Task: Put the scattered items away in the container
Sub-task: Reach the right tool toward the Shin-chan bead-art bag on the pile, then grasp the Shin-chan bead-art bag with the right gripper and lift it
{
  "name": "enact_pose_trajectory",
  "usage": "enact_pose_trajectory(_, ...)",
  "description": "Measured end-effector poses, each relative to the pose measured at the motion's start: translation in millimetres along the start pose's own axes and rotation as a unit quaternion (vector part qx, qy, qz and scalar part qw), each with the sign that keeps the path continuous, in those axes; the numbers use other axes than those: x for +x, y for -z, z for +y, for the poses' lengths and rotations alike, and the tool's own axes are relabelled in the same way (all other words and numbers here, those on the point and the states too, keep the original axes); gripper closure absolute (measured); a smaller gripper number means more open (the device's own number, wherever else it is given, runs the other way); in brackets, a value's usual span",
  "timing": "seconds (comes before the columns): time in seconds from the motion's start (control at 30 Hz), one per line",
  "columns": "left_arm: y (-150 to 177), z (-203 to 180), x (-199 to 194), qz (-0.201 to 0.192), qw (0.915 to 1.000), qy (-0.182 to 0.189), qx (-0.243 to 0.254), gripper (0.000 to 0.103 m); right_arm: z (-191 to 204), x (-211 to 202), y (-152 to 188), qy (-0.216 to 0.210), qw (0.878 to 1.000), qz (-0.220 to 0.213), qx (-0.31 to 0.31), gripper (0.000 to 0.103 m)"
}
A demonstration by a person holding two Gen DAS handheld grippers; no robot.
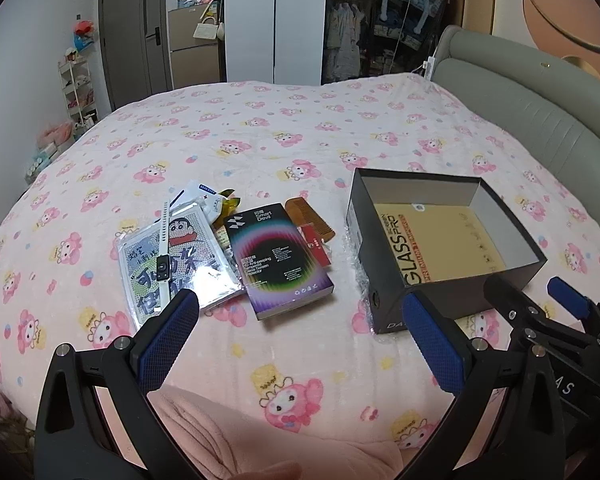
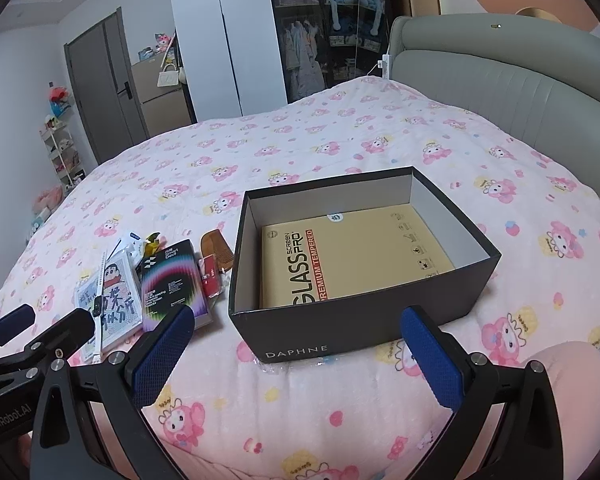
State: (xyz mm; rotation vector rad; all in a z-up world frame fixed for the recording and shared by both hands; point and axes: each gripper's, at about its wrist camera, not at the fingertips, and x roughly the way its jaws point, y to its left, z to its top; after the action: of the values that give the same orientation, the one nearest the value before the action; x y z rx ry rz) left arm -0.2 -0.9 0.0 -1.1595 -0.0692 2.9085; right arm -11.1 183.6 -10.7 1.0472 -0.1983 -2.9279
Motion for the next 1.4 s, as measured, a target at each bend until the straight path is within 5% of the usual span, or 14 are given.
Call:
enact_pose_trajectory(0.47, -14.0, 71.3, 12.2, 0.013, 0.9972, 0.043, -0.059, 0.003, 64.2, 39.2, -27.5, -0.118, 0.988, 0.034, -0.090, 0.000)
enact_pose_trajectory(0.67, -23.5, 135.7, 33.6, 0.035, 0.9925, 0.032, -0.113, 0.020, 100.4, 62.5, -38.0, -0.163, 0.976, 0.051, -0.137, 0.001)
enact_pose_trajectory(0.73, -24.1, 157.4, 46.1, 0.049, 0.9906, 0.020, -0.127, 0.026, 118.0, 74.8, -40.1, -0.172, 0.971, 0.060, -0.158, 0.008)
enact_pose_trajectory(0.87, -20.5, 192.8, 79.7, 0.095, 0.9867, -0.002, -0.131, 0.040, 149.7, 108.9, -31.6, -0.183, 0.961, 0.095, -0.185, 0.042)
enact_pose_trajectory(0.97, -18.4, 205.8, 111.3, 0.136, 0.9839, 0.010, -0.115, 0.054, 170.6, 134.7, -20.0, -0.189, 0.954, 0.125, -0.196, 0.057)
enact_pose_trajectory(1.03, -15.9, 204.5, 137.7, 0.168, 0.9815, 0.015, -0.090, 0.066, 183.3, 149.5, -14.1, -0.191, 0.951, 0.138, -0.202, 0.061)
enact_pose_trajectory(1.17, -10.7, 196.3, 176.3, 0.208, 0.9751, 0.042, -0.064, 0.069, 207.1, 174.8, -9.7, -0.196, 0.945, 0.153, -0.211, 0.063)
enact_pose_trajectory(1.4, -0.3, 218.2, 218.5, 0.263, 0.9603, 0.027, -0.088, 0.069, 234.7, 214.0, 1.8, -0.200, 0.935, 0.187, -0.224, 0.063)
